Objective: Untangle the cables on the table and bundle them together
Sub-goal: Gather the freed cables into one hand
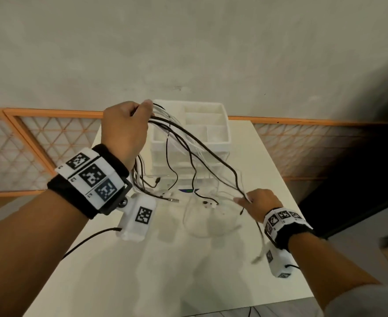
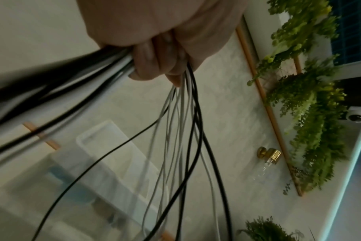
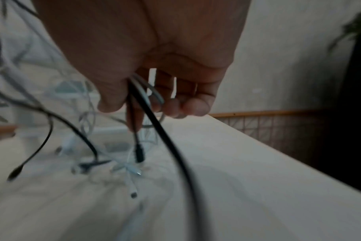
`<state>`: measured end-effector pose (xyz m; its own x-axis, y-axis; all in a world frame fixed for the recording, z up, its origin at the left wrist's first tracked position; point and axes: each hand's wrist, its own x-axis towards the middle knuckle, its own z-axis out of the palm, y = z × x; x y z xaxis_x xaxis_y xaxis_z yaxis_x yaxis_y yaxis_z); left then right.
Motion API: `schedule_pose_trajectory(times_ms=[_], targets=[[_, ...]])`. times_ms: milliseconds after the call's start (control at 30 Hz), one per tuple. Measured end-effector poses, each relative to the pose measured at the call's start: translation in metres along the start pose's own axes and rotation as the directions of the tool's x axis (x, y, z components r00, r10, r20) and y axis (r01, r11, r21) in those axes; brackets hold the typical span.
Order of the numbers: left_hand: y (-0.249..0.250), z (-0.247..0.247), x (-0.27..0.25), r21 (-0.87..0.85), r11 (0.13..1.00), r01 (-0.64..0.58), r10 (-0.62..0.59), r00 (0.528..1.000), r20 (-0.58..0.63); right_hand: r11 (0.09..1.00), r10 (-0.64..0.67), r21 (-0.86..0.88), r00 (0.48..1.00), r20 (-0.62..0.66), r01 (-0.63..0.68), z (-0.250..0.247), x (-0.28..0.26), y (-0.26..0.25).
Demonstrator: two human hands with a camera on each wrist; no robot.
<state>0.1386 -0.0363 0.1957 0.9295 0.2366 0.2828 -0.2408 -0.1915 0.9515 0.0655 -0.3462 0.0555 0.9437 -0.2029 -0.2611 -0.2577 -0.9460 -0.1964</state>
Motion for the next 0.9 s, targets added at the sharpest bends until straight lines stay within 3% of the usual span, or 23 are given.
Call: schedule_pose_trajectory(times_ms=[100,167,233,300,367,400,433,467,500,567,633,700,800,900], targets=[[-0.004,-0.004,0.002,0.034,0.999,-0.006,0.006,1.000,0.004,0.923,0.196,0.356,0.974,-0.110,-0.146,-0.032,0.001,-0.005],[-0.008,-0.007,0.003,0.059,0.998,0.007,-0.006,1.000,-0.017,0.764,0.302,0.635,0.934,-0.192,-0.117,-0.059,0.003,-0.005],[-0.010,-0.009,0.003,0.069,0.997,0.028,-0.025,0.999,-0.043,0.668,0.365,0.744,0.881,-0.302,-0.022,-0.077,0.008,0.003],[-0.007,-0.010,0.003,0.036,0.998,0.045,-0.042,0.997,-0.065,0.746,0.326,0.666,0.875,-0.358,-0.005,-0.077,0.014,0.013],[-0.003,-0.010,0.005,-0.030,0.998,0.051,-0.053,0.996,-0.072,0.928,0.225,0.350,0.943,-0.246,-0.130,-0.057,0.015,0.024],[-0.001,-0.009,0.005,-0.048,0.998,0.047,-0.050,0.996,-0.068,0.966,0.201,0.193,0.967,-0.156,-0.169,-0.043,0.017,0.030],[0.001,-0.007,0.005,-0.053,0.998,0.040,-0.043,0.997,-0.060,0.966,0.224,0.147,0.971,-0.081,-0.211,-0.030,0.017,0.034],[0.001,-0.006,0.004,-0.053,0.998,0.031,-0.034,0.998,-0.051,0.944,0.260,0.218,0.965,-0.032,-0.247,-0.019,0.017,0.036],[-0.001,-0.005,0.003,-0.048,0.999,0.022,-0.024,0.999,-0.041,0.878,0.303,0.383,0.953,0.017,-0.286,-0.013,0.018,0.035],[-0.010,-0.004,0.001,-0.012,1.000,0.015,-0.015,1.000,-0.008,0.572,0.376,0.766,0.924,0.074,-0.294,-0.011,0.023,0.031],[-0.022,-0.004,-0.002,0.053,0.998,0.037,-0.039,0.999,0.033,0.292,0.403,0.943,0.915,0.029,-0.159,-0.021,0.024,0.024],[-0.033,-0.006,-0.004,0.117,0.990,0.075,-0.079,0.996,0.028,0.153,0.435,0.988,0.898,-0.075,0.008,-0.038,0.022,0.016],[-0.046,-0.010,-0.004,0.175,0.975,0.136,-0.136,0.991,-0.011,-0.077,0.445,0.988,0.892,-0.084,0.132,-0.058,0.021,0.016],[-0.052,-0.013,-0.004,0.211,0.961,0.177,-0.172,0.984,-0.043,-0.118,0.438,0.980,0.894,-0.091,0.158,-0.069,0.023,0.023]])
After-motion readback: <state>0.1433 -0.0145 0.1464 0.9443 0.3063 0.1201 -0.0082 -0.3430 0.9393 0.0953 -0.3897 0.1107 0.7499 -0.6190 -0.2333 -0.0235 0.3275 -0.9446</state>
